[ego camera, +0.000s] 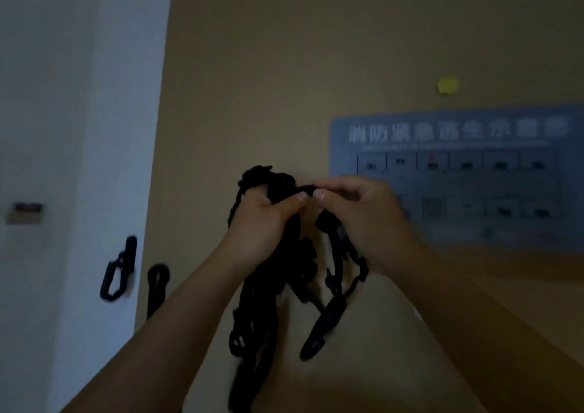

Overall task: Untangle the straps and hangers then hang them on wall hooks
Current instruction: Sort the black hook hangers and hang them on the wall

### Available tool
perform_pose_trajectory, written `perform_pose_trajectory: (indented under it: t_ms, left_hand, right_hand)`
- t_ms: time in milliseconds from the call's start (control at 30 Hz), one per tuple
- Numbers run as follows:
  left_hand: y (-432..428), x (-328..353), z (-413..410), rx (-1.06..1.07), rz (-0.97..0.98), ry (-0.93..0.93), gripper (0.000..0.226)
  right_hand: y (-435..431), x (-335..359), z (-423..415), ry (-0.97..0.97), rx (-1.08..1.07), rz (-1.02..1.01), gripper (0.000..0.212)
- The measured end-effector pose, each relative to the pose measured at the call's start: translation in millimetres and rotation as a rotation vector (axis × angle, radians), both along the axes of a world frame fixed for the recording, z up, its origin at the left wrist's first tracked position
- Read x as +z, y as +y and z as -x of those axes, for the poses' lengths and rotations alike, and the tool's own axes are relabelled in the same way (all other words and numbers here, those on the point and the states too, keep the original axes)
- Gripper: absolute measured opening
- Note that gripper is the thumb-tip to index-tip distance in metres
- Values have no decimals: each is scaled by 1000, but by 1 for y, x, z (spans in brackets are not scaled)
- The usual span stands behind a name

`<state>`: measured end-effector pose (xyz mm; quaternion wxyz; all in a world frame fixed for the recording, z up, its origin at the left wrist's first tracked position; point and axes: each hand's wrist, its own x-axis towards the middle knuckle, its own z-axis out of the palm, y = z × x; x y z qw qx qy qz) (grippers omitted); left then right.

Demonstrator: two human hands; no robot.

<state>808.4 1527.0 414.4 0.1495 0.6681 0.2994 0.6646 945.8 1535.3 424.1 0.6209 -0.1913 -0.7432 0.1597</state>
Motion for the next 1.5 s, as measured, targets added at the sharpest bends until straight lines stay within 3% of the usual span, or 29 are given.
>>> perform_pose_trajectory:
  t_ms: [400,667,833,1067,1233,1400,1500]
  left_hand:
    - [26,146,24,188,-168,169,19]
    - [51,231,52,400,-545,143,20]
    - [69,282,70,478,-682,77,16]
    - [81,333,60,418,-647,149,21]
    - [91,344,54,384,-526,101,29]
    - [96,352,48,341,-367,76,21]
    - [94,354,48,308,-319,79,22]
  right_hand:
    - [45,144,11,-41,134,-123,11]
    - [71,240,42,23,102,-292,12]
    - [75,290,68,90,66,-401,6]
    - [83,321,70,266,-72,-494,11]
    - [86,338,69,248,-211,-476,7]
    - [92,355,67,168,-432,-485,24]
    - [92,360,72,174,-550,-524,17]
